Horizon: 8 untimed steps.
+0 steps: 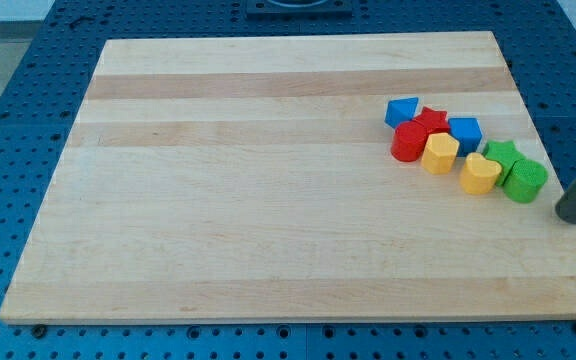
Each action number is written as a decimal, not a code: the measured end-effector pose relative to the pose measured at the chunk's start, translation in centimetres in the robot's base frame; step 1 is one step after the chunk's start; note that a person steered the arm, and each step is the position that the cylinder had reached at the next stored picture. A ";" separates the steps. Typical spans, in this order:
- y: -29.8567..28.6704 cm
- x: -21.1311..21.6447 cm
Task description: Point at the blue cube
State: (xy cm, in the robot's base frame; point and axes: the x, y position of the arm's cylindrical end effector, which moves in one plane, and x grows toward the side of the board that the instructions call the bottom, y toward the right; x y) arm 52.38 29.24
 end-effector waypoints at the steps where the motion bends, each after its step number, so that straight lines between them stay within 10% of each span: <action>1: 1.3 -0.7; 4: 0.2 -16.9; 8: 0.1 -5.1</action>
State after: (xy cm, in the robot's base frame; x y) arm 47.32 29.37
